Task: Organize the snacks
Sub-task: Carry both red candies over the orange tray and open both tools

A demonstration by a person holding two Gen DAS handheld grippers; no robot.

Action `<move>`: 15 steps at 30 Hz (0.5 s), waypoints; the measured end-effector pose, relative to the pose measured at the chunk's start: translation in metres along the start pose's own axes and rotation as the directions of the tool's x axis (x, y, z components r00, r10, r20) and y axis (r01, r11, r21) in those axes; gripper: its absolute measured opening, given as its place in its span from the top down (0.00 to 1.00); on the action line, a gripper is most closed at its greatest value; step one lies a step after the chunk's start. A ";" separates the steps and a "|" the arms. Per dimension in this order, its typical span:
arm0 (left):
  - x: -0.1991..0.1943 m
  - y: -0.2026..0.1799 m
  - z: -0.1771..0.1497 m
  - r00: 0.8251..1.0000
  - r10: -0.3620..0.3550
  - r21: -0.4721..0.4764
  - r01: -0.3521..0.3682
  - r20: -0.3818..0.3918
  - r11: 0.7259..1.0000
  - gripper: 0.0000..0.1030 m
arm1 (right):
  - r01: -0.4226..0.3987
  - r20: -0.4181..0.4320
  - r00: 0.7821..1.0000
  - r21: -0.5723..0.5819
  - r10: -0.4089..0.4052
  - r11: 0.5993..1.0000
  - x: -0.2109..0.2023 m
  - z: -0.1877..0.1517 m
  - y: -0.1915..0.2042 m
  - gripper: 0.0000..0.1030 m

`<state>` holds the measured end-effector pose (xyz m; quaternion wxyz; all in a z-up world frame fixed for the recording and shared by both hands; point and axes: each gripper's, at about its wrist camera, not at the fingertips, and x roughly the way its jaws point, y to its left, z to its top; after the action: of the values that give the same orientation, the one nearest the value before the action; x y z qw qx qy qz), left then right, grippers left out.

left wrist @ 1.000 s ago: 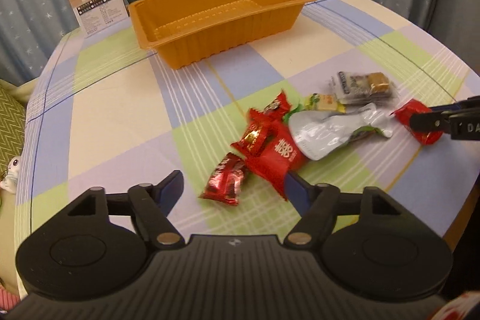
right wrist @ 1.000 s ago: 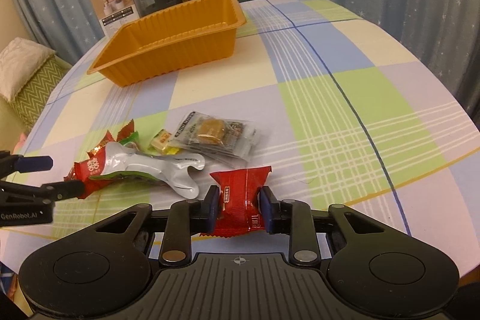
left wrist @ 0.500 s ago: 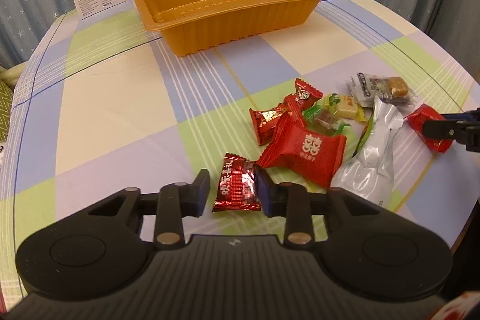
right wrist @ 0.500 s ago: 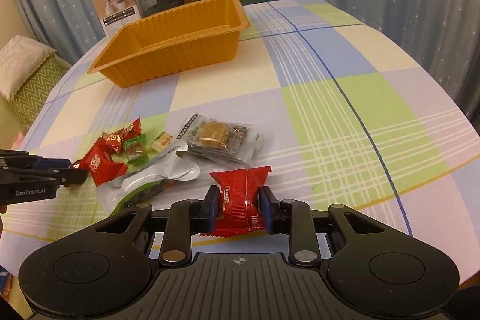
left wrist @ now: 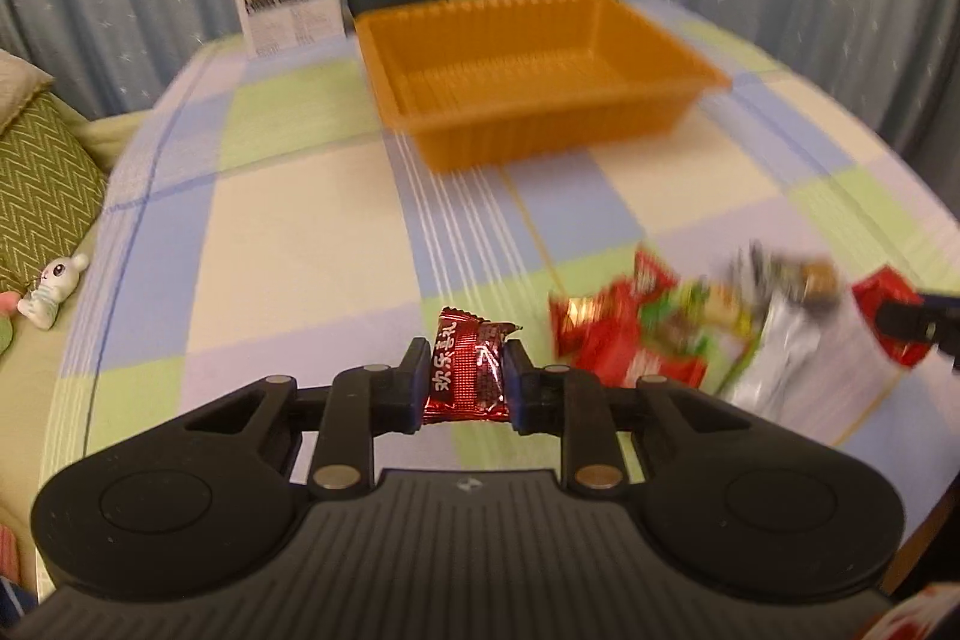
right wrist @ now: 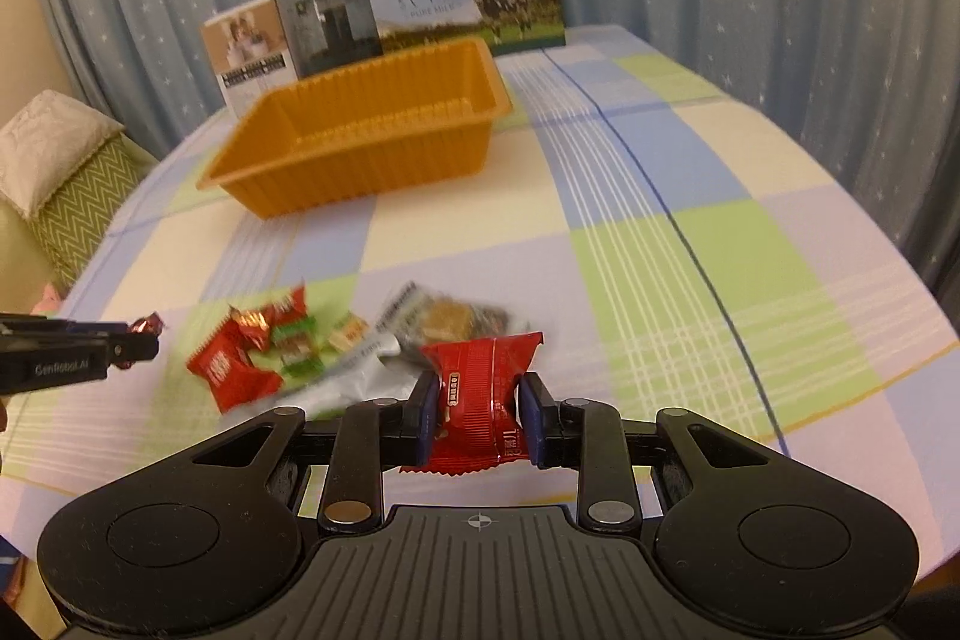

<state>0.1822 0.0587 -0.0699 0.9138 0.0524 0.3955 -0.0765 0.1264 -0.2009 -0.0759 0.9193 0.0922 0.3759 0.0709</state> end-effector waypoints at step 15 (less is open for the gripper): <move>0.015 -0.019 0.105 0.983 -0.041 -0.098 0.059 0.177 0.993 0.78 | -0.071 0.189 0.979 -0.031 0.076 0.997 0.042 0.124 0.023 0.72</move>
<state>0.2637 0.0218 -0.0101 0.9441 -0.0118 0.3186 -0.0833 0.2424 -0.1850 -0.0124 0.9488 0.1013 0.2818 0.1001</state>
